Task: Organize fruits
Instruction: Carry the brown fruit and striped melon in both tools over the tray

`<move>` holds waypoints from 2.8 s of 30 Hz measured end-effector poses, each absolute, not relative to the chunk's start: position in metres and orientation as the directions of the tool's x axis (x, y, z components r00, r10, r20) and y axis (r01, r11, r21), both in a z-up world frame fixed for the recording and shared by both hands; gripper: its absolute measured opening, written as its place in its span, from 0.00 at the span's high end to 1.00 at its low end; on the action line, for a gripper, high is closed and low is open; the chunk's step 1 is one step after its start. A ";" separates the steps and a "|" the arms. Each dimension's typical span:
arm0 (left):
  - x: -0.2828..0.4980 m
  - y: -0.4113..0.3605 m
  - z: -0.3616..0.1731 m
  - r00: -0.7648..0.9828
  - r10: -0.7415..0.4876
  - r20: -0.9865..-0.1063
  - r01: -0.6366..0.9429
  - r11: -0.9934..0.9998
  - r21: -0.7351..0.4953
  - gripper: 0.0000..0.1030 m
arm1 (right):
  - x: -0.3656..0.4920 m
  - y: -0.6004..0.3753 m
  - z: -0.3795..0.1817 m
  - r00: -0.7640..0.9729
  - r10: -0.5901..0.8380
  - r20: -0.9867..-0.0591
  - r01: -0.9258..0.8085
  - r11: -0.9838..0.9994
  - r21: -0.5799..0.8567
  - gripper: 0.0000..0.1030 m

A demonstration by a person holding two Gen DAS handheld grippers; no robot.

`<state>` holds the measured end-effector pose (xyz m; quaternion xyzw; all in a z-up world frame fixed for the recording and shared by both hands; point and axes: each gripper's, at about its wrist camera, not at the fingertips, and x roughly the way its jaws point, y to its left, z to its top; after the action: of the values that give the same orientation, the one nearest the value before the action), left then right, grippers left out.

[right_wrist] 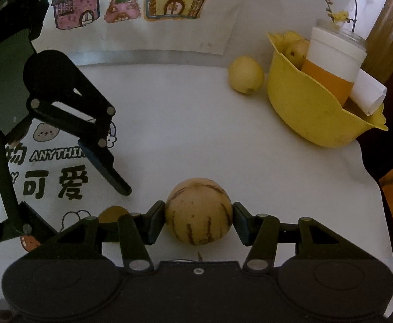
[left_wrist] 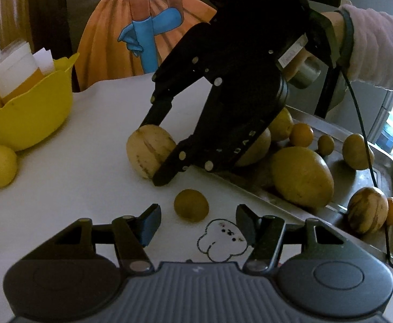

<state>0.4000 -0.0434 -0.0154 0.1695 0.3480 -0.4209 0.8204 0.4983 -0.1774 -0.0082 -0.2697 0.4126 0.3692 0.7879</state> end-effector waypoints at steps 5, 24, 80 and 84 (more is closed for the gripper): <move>0.401 -0.044 -0.018 0.397 -0.574 -0.716 0.806 0.592 -0.027 0.39 | 0.499 -0.179 -0.013 0.386 0.349 -0.854 -0.799 0.590 -0.120 0.46; 0.393 -0.041 -0.015 0.459 -0.521 -0.720 0.772 0.635 0.032 0.70 | 0.496 -0.177 -0.015 0.382 0.356 -0.853 -0.793 0.599 -0.105 0.46; 0.288 -0.025 0.078 0.794 -0.354 -0.493 0.243 0.930 -0.276 0.70 | 0.344 -0.206 0.131 0.687 0.409 -0.600 -0.563 0.822 -0.084 0.47; 0.281 -0.039 0.076 0.774 -0.393 -0.496 0.267 0.913 -0.308 0.70 | 0.319 -0.221 0.126 0.699 0.390 -0.599 -0.535 0.841 -0.078 0.47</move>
<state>0.2815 -0.0392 0.0764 -0.1105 0.2860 -0.1765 0.9354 0.3187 -0.2215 0.1259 -0.1242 0.2937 0.2532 0.9134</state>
